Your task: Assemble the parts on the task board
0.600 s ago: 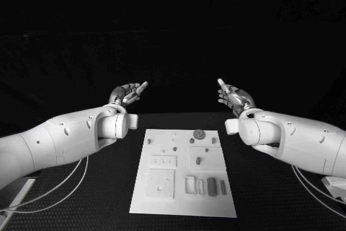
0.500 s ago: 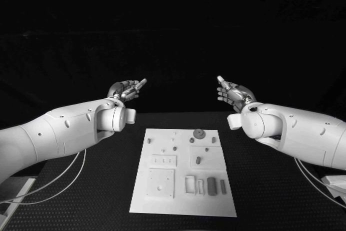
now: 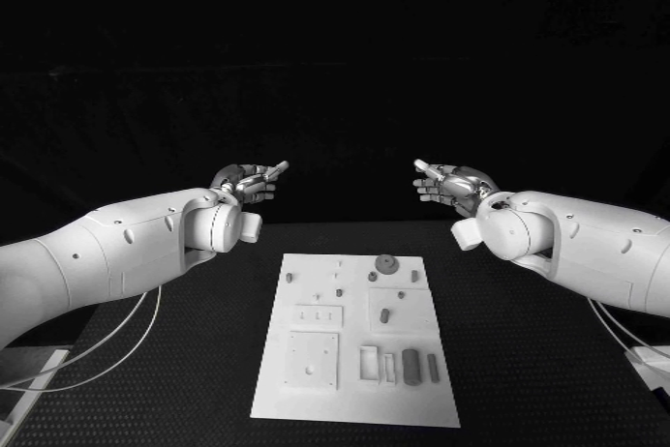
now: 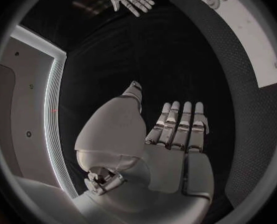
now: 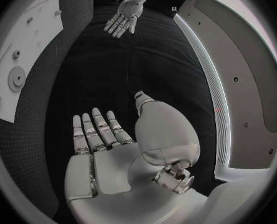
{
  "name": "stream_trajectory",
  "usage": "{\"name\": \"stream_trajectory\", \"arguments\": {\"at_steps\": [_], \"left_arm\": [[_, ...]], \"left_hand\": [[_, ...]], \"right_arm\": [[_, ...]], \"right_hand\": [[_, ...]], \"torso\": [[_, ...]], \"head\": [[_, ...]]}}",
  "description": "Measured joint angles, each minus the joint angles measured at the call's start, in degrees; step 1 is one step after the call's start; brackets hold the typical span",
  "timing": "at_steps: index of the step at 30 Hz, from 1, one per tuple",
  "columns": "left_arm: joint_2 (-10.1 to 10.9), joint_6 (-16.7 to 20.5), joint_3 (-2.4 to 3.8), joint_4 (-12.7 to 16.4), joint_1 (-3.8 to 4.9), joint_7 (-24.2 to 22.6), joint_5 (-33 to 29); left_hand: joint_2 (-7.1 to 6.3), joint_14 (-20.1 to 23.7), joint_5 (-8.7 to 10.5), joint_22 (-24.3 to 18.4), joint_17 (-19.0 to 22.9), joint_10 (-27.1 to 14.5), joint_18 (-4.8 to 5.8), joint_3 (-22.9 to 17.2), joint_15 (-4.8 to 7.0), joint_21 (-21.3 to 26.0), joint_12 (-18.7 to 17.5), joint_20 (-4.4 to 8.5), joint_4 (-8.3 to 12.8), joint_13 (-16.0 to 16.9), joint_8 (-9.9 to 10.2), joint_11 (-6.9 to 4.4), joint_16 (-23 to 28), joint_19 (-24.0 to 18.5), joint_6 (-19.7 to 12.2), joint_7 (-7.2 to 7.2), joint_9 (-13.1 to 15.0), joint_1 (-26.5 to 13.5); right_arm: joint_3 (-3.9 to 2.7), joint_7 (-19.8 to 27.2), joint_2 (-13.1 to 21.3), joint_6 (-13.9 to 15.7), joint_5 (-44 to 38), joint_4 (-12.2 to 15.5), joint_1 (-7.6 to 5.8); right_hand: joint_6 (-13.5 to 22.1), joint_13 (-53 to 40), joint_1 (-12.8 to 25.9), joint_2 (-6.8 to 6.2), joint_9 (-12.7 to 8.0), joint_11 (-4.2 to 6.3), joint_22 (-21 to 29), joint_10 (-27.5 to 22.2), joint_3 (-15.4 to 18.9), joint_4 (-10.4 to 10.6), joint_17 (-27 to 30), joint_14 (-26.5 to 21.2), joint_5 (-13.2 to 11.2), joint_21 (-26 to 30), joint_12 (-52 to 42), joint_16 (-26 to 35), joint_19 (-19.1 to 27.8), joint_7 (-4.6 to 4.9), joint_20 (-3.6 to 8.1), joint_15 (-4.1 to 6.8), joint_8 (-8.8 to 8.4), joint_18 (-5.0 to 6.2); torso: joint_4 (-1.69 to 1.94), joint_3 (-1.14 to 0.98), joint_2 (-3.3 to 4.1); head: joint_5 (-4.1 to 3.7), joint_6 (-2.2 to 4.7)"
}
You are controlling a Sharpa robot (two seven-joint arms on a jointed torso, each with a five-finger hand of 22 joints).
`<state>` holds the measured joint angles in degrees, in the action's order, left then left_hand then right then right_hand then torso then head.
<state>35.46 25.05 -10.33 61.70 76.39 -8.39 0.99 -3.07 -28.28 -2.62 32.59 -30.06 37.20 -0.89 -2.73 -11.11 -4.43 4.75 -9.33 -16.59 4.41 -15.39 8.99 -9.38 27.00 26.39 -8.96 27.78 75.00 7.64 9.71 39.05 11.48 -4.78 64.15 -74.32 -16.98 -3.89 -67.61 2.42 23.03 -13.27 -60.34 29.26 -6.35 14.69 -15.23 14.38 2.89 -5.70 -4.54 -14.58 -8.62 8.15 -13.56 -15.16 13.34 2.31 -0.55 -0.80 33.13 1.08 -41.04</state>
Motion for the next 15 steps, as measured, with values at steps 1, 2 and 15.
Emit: {"name": "stream_trajectory", "arguments": {"at_steps": [1,2,15], "left_arm": [[0.37,-0.4,0.0,0.19,0.0,0.17,0.2],[0.69,-0.88,0.0,0.28,0.0,0.3,0.38],[3.55,-9.75,0.03,4.99,0.66,-0.36,3.42]], "left_hand": [[0.04,-1.34,0.0,0.9,-0.32,1.27,-0.01,-0.14,-0.17,-0.61,0.55,0.36,0.07,0.23,-0.59,0.43,-0.81,1.22,1.02,-0.05,0.27,0.9],[0.02,-2.56,-0.09,1.31,-0.58,2.16,0.0,-0.47,-0.34,-1.03,0.85,0.62,0.16,0.4,-0.95,0.68,-1.52,2.06,1.7,-0.11,0.4,1.81],[1.99,-27.58,-1.58,3.56,-5.39,23.93,-2.66,-1.61,5.52,-9.04,7.89,7.17,0.03,3.7,-5.89,-1.25,-13.52,23.61,15.97,-1.74,0.87,17.36]], "right_arm": [[0.0,-0.06,-0.04,-0.27,-0.65,-0.1,0.0],[0.0,-0.14,-0.11,-0.57,-1.2,-0.22,0.0],[-0.05,-1.59,-1.11,-4.1,-19.24,-4.76,-1.08]], "right_hand": [[-1.55,-0.35,-1.45,-0.03,1.19,-0.25,-7.43,2.74,0.28,-0.52,-1.74,2.64,0.0,-1.44,-0.64,-2.03,-2.69,0.1,0.23,-0.58,1.08,1.24],[-2.23,-0.46,-2.07,-0.06,1.59,-0.44,-11.44,4.01,0.49,-0.69,-2.72,4.23,0.0,-2.51,-0.87,-3.2,-4.94,0.2,0.48,-0.79,1.53,1.38],[-19.37,-2.6,-16.88,-1.15,4.56,1.79,-12.82,22.92,3.22,-4.97,-7.67,28.14,0.0,-8.33,-6.98,-13.32,-29.73,1.82,1.96,4.2,9.09,10.38]], "torso": [[-0.02,0.0,0.0],[-0.05,0.0,0.02],[0.26,-0.53,1.88]], "head": [[0.05,0.07],[0.1,0.15],[0.06,1.45]]}}
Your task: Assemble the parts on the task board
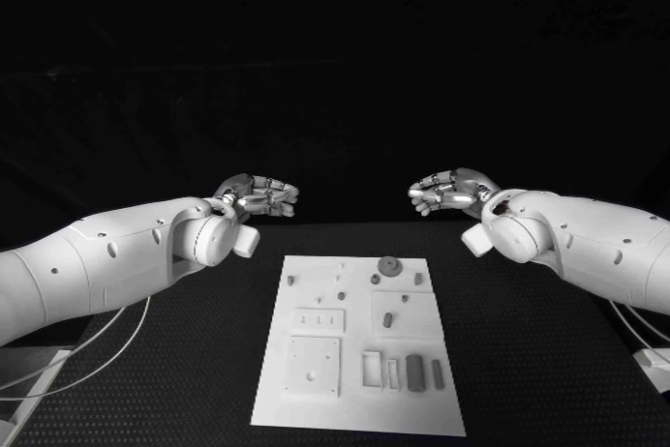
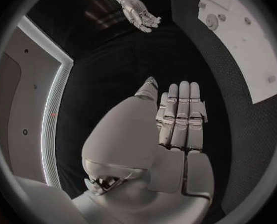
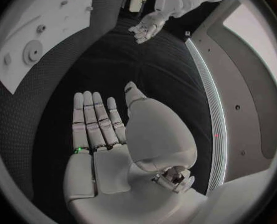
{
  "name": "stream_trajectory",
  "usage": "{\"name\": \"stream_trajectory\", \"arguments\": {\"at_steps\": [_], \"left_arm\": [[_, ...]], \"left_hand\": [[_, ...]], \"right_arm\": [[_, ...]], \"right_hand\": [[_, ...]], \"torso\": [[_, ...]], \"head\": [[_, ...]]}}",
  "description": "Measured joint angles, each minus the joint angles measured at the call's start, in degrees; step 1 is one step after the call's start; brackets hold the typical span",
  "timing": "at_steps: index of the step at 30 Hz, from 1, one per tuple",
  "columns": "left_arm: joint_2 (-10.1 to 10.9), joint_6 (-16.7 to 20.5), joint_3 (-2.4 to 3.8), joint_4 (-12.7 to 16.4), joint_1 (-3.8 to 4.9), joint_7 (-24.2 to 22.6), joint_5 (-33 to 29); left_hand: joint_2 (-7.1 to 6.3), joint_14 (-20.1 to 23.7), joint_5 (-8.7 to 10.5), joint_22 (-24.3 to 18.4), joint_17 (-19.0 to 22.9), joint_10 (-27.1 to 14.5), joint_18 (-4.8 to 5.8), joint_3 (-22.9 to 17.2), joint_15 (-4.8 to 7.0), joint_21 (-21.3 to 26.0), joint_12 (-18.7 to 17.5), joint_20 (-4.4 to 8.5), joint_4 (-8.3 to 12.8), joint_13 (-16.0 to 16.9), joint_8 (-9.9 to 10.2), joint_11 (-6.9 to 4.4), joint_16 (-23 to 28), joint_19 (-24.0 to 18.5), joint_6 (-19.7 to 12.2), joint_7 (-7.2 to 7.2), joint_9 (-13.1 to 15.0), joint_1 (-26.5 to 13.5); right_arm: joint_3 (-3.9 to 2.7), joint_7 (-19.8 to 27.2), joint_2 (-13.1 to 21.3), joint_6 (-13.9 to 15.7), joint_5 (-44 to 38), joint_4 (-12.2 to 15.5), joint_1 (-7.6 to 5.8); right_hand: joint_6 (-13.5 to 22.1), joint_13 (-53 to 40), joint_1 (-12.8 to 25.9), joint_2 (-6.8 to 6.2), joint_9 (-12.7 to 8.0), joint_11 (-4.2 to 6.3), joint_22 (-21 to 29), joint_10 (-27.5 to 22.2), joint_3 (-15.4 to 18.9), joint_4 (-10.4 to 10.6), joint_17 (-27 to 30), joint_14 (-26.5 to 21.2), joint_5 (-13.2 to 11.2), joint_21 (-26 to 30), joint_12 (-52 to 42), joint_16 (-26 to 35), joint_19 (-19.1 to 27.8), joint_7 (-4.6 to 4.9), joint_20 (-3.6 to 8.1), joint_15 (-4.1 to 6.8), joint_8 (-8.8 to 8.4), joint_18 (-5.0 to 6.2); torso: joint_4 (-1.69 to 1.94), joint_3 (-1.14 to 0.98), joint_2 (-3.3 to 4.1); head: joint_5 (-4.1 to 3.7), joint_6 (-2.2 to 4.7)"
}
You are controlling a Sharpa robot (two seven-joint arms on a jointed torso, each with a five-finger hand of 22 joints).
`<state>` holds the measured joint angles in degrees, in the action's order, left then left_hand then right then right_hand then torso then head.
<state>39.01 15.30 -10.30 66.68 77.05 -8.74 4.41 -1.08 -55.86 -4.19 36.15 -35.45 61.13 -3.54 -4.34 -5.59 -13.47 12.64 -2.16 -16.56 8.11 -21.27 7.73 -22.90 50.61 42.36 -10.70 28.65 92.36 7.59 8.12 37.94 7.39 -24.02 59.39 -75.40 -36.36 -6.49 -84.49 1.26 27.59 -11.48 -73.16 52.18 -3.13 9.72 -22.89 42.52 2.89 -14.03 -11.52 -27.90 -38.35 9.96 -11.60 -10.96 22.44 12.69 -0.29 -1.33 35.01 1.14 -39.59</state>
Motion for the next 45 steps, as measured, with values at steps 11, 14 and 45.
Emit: {"name": "stream_trajectory", "arguments": {"at_steps": [11,14,45], "left_arm": [[6.25,-2.0,0.19,7.51,2.0,-0.99,5.48],[7.89,-2.01,0.33,9.32,2.91,-1.27,6.55],[9.53,-2.01,0.11,15.36,3.58,-1.67,8.24]], "left_hand": [[-1.51,-1.86,0.01,-1.14,-1.74,2.8,-0.01,-2.15,0.64,0.55,-0.94,0.73,0.17,0.32,0.47,-0.65,-0.42,2.45,2.07,-0.23,-1.04,4.55],[-2.13,-1.86,0.01,-1.37,-2.08,2.87,0.02,-2.15,0.64,0.85,-1.6,0.96,0.17,0.32,0.92,-0.59,-0.15,2.68,2.47,-0.23,-1.26,3.93],[-3.38,-1.86,0.02,-2.14,-3.65,3.67,0.9,-2.45,0.65,1.88,-4.06,1.75,-0.14,0.48,2.25,-0.57,1.17,3.47,2.67,-0.44,-2.0,0.73]], "right_arm": [[-0.48,-3.75,1.14,2.58,-27.39,3.14,-0.43],[-0.64,-3.79,1.51,3.41,-33.57,4.51,-1.23],[-0.17,-9.03,-0.68,6.14,-68.78,10.02,1.55]], "right_hand": [[-12.84,-2.68,-2.9,-1.38,1.41,5.87,-1.29,15.97,-6.38,-5.05,-5.03,18.69,0.0,-6.01,-1.35,-4.63,-16.51,-1.14,3.38,7.7,1.19,2.02],[-13.68,-3.35,-2.12,-2.16,1.29,6.72,-1.8,18.26,-7.5,-7.24,-7.92,23.94,0.0,-9.84,-1.35,-8.54,-22.04,-1.31,5.92,10.54,0.57,1.98],[-13.72,-5.2,19.85,-9.04,-2.35,7.09,-1.75,21.23,-28.28,-26.16,-17.58,28.7,0.12,-23.01,6.9,-15.12,-26.75,-0.22,10.11,12.89,-6.87,0.57]], "torso": [[1.04,-0.75,2.51],[1.1,-1.04,3.42],[3.67,-2.3,9.66]], "head": [[-1.19,1.04],[-1.48,1.66],[-2.8,3.11]]}}
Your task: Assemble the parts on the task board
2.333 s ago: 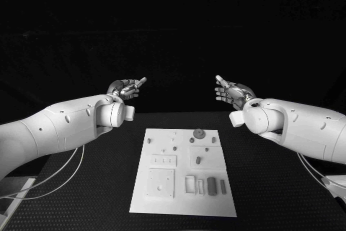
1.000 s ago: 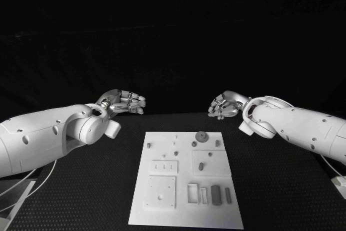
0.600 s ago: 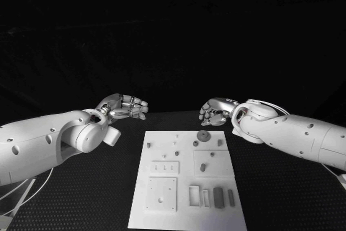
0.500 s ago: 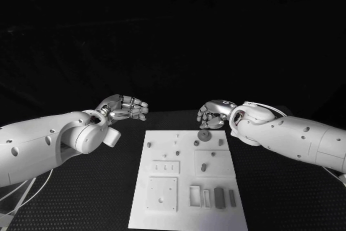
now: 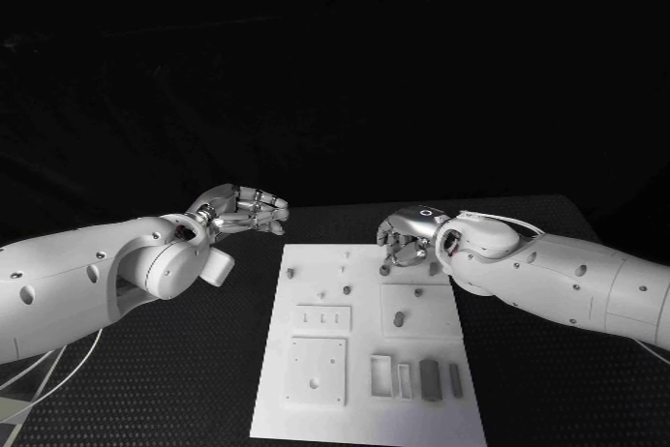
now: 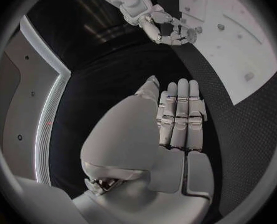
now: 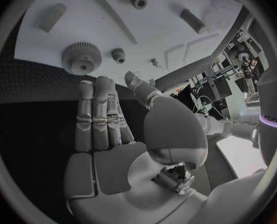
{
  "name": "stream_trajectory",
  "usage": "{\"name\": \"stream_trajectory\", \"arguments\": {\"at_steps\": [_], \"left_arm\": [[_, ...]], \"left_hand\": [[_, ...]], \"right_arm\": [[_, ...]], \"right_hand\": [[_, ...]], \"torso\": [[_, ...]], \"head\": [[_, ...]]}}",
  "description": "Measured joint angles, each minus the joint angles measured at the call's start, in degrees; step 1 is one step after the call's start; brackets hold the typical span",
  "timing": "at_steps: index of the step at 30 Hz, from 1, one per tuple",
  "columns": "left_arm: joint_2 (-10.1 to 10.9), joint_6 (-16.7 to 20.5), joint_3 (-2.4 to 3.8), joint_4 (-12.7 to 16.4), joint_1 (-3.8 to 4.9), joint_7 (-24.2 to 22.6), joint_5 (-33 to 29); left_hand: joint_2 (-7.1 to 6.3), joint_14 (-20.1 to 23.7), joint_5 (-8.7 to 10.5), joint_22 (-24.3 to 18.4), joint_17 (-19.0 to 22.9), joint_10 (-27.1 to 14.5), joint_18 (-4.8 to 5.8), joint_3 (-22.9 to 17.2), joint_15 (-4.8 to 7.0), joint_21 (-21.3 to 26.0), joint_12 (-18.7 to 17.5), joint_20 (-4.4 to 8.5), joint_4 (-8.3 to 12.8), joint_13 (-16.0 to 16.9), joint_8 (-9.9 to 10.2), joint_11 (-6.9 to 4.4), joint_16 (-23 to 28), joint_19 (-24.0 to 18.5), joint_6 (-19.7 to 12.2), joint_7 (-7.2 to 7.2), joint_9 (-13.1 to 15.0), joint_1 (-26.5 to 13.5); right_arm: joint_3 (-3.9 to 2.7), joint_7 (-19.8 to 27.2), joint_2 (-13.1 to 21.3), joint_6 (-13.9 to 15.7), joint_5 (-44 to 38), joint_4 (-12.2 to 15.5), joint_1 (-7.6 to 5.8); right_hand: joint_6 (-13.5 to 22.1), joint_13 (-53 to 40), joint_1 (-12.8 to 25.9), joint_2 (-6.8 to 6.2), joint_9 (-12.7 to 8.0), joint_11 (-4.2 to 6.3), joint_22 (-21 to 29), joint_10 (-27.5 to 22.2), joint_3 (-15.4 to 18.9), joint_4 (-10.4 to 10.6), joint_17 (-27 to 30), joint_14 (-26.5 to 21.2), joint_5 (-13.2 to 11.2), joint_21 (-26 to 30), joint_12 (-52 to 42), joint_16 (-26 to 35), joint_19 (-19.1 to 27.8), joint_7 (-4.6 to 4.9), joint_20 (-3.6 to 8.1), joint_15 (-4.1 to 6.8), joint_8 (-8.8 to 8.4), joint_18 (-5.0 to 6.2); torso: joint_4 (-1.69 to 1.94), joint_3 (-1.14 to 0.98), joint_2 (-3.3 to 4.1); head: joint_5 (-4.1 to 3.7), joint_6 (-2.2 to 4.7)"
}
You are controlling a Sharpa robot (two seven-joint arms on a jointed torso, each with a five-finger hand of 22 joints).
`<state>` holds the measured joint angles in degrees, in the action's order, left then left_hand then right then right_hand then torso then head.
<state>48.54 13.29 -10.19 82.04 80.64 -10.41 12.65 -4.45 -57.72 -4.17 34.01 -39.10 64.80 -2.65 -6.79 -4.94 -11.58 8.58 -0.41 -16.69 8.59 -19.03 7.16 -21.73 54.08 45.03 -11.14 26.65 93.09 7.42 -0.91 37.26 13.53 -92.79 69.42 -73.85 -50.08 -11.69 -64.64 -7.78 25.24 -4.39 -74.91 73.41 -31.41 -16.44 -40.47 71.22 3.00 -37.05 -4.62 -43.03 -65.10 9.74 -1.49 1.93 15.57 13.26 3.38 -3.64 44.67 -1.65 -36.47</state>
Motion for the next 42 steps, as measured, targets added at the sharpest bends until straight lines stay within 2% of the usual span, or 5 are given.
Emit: {"name": "stream_trajectory", "arguments": {"at_steps": [5,18,24,36,42], "left_arm": [[-0.01,-0.01,-0.02,-0.09,-0.02,0.05,-0.01],[-0.02,-0.09,-0.02,-0.18,-0.02,0.13,-0.02],[0.0,-0.14,-0.02,-0.2,-0.02,0.18,-0.02],[-0.06,-0.21,-0.02,-0.25,-0.02,0.24,-0.03],[-0.06,-0.24,-0.02,-0.34,-0.02,0.26,-0.03]], "left_hand": [[-0.05,0.0,0.0,-0.03,-0.19,0.21,0.08,-0.16,0.0,0.0,-0.38,0.21,0.16,0.0,0.0,0.21,0.23,0.21,0.0,0.0,-0.06,-0.55],[-0.28,0.0,0.0,-0.05,-0.39,0.21,0.2,-0.3,0.0,0.29,-0.6,0.2,0.04,0.06,0.22,0.21,0.45,0.2,0.21,-0.21,-0.11,-0.77],[-0.28,0.0,0.0,-0.1,-0.45,0.2,0.45,-0.3,0.0,0.29,-0.6,0.2,0.04,0.1,0.22,0.21,0.45,0.2,0.21,-0.21,-0.11,-0.77],[-0.28,0.0,0.0,-0.09,-0.56,0.2,0.53,-0.6,0.01,0.29,-0.83,0.41,0.04,0.11,0.22,0.21,0.45,0.41,0.21,-0.21,-0.16,-0.77],[-0.28,0.0,0.0,-0.09,-0.61,0.2,0.57,-0.6,0.01,0.29,-0.83,0.41,0.04,0.15,0.22,0.21,0.67,0.41,0.21,-0.21,-0.16,-0.77]], "right_arm": [[0.0,-0.9,0.11,-1.02,-1.07,-0.21,0.24],[0.09,-1.86,-0.46,-2.54,-2.55,-0.36,1.05],[0.1,-1.99,-0.53,-2.83,-3.0,-0.37,1.17],[-0.08,-2.13,-0.89,-2.68,-3.64,-0.59,1.09],[-0.16,-2.23,-0.92,-2.59,-4.11,-0.56,1.09]], "right_hand": [[-0.47,0.2,1.28,-1.28,0.0,-0.53,0.0,-0.53,-0.44,0.44,-0.13,-0.39,0.0,0.0,0.46,0.0,0.33,-0.21,-0.33,-0.39,0.22,0.0],[-1.42,0.11,2.06,-1.11,0.0,-0.5,0.0,-0.51,-1.11,0.78,-0.69,-0.39,0.0,-0.56,0.43,0.0,0.33,-0.28,-0.34,-0.39,0.85,0.0],[-1.84,-0.12,2.28,-1.33,0.01,0.07,-0.01,0.06,-1.27,0.63,-1.23,-0.08,0.0,-1.4,0.43,-0.63,-0.21,-0.5,-0.02,-0.09,1.09,0.0],[-2.77,-0.66,2.84,-0.72,0.12,0.42,0.0,1.23,-1.76,0.45,-2.03,0.31,0.0,-2.51,0.29,-1.59,-0.47,-0.89,0.11,0.29,1.74,0.0],[-4.05,-1.08,2.39,0.83,0.43,1.0,-0.06,2.5,-2.16,0.06,-2.42,0.64,0.0,-3.37,-0.15,-2.11,-0.68,-1.41,0.33,0.59,2.59,0.0]], "torso": [[0.07,-0.16,0.38],[0.27,-0.58,1.17],[0.35,-0.74,1.46],[0.38,-1.02,1.86],[0.43,-1.11,1.97]], "head": [[-0.27,-0.02],[-0.54,0.29],[-0.56,0.22],[-0.6,0.02],[-0.62,-0.12]]}}
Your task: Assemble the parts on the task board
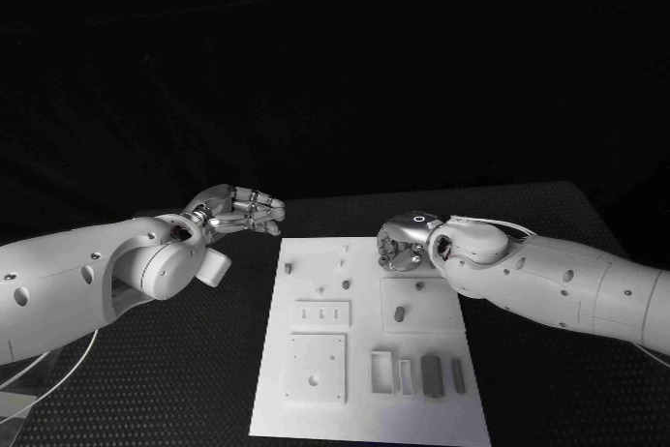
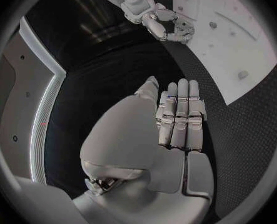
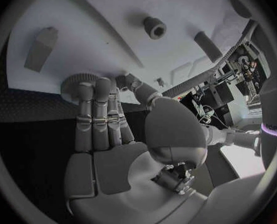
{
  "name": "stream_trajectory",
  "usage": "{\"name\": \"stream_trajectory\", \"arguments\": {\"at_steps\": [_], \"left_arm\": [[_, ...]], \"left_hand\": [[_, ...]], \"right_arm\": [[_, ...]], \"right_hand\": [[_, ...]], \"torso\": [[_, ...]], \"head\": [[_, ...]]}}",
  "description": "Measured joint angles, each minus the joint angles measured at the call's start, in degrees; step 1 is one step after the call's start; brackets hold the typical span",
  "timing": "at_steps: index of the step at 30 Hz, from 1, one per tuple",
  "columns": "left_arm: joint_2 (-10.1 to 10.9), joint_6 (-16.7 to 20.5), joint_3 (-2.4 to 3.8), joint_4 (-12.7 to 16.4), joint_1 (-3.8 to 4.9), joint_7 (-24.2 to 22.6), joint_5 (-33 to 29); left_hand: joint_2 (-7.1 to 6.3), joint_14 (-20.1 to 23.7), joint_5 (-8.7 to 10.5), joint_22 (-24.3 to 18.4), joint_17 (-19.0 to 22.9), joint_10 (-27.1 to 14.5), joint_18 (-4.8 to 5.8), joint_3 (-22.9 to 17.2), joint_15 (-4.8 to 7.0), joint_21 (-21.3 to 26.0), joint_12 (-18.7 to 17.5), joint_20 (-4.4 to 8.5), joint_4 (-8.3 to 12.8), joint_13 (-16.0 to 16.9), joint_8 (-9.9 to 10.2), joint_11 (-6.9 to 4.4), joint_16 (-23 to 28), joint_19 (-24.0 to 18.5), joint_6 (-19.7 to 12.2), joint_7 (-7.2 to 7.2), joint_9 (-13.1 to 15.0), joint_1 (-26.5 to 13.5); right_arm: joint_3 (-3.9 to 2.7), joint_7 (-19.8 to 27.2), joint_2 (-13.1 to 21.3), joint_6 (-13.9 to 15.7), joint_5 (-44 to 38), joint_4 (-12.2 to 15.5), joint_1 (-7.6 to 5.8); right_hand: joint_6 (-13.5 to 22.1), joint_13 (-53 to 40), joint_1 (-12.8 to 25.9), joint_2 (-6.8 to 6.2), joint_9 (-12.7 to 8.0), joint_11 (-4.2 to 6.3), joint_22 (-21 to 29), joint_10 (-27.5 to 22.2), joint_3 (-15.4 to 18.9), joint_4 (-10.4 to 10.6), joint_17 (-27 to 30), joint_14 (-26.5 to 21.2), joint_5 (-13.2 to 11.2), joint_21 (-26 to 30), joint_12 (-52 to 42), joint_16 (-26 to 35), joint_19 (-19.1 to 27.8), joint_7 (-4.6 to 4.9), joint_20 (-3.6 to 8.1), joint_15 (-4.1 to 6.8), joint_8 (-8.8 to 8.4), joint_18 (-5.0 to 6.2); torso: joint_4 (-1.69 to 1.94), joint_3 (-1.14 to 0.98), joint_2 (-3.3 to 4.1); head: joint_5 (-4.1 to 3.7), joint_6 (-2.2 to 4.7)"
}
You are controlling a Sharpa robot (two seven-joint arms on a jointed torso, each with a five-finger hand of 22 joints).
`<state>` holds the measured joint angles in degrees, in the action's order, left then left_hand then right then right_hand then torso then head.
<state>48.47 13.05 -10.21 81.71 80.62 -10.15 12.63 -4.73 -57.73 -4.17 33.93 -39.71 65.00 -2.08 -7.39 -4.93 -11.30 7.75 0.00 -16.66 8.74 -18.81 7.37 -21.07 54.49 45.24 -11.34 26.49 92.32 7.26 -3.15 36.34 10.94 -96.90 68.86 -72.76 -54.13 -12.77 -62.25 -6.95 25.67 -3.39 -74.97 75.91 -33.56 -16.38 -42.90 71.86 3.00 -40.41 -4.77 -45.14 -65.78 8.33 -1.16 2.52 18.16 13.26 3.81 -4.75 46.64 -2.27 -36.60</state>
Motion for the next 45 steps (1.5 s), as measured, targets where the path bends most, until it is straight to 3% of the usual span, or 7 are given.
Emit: {"name": "stream_trajectory", "arguments": {"at_steps": [8,11,21,29,45], "left_arm": [[0.07,-0.03,0.01,-0.02,0.0,0.06,0.0],[0.09,-0.04,0.01,-0.05,0.0,0.08,0.0],[0.07,-0.11,0.0,-0.1,0.0,0.15,0.0],[0.09,-0.14,0.0,-0.13,0.0,0.2,0.0],[0.06,-0.15,0.0,-0.44,0.0,0.25,0.0]], "left_hand": [[0.0,0.0,0.0,-0.05,-0.05,0.0,0.03,0.0,0.0,0.0,0.0,0.0,0.0,0.0,0.0,0.0,0.0,0.0,0.0,0.0,0.0,0.0],[-0.01,0.0,0.0,-0.05,-0.11,0.0,0.04,0.0,0.0,0.0,-0.18,0.0,0.0,-0.01,0.0,0.0,0.0,0.0,0.0,0.0,0.0,-0.01],[-0.02,0.0,0.0,-0.04,-0.17,0.0,0.1,0.0,0.0,0.0,-0.23,0.0,0.0,0.04,0.21,0.0,0.0,0.0,0.0,0.0,0.01,-0.44],[-0.02,0.0,0.0,-0.04,-0.23,0.0,0.34,0.0,0.0,0.22,-0.22,0.0,0.0,0.04,0.21,0.0,0.0,-0.01,0.0,0.0,-0.04,-0.44],[-0.02,0.0,0.0,-0.08,-0.34,0.0,0.35,-0.15,0.0,0.22,-0.43,0.0,0.15,0.09,0.21,0.0,0.22,-0.01,0.0,0.0,-0.04,-0.44]], "right_arm": [[0.02,-0.17,0.12,-0.04,-1.21,0.56,0.05],[0.04,-0.19,0.11,-0.04,-1.67,0.74,0.07],[0.08,-0.46,-0.21,0.04,-2.68,1.13,0.13],[0.15,-0.65,-0.14,1.21,-3.12,1.51,0.26],[0.5,-4.68,0.14,4.23,-5.12,4.48,0.25]], "right_hand": [[-2.13,-1.74,-1.58,1.54,0.8,0.89,0.0,2.39,-0.54,-0.37,-0.49,0.31,-0.01,-1.45,-1.07,-0.67,0.29,-1.07,0.31,0.78,1.16,0.0],[-2.41,-2.17,-2.12,1.57,0.95,1.03,0.0,2.64,-0.85,-0.38,-0.63,0.46,-0.06,-1.7,-1.11,-0.67,0.1,-1.34,0.52,0.94,1.42,0.0],[-2.76,-2.79,-3.56,2.14,1.23,1.15,0.01,2.95,-1.43,-0.59,-0.79,0.7,-0.12,-2.3,-1.31,-1.15,0.37,-1.29,0.79,1.18,1.38,0.01],[-3.23,-4.06,-4.52,3.09,1.35,1.87,0.0,4.06,-1.87,-0.47,-1.15,1.02,-0.19,-3.28,-1.56,-1.76,0.08,-1.1,1.09,1.49,1.99,0.02],[-3.5,-5.62,-4.9,3.01,1.33,2.29,0.02,4.9,-2.37,-0.31,-1.62,1.77,-0.11,-4.68,-1.99,-2.7,-0.57,-1.13,1.72,2.22,1.99,0.01]], "torso": [[0.0,-0.12,0.16],[-0.02,-0.15,0.23],[0.05,-0.23,0.4],[0.07,-0.3,0.53],[0.14,-0.3,0.69]], "head": [[0.01,-0.13],[-0.03,-0.13],[-0.17,-0.09],[-0.16,-0.02],[0.17,0.46]]}}
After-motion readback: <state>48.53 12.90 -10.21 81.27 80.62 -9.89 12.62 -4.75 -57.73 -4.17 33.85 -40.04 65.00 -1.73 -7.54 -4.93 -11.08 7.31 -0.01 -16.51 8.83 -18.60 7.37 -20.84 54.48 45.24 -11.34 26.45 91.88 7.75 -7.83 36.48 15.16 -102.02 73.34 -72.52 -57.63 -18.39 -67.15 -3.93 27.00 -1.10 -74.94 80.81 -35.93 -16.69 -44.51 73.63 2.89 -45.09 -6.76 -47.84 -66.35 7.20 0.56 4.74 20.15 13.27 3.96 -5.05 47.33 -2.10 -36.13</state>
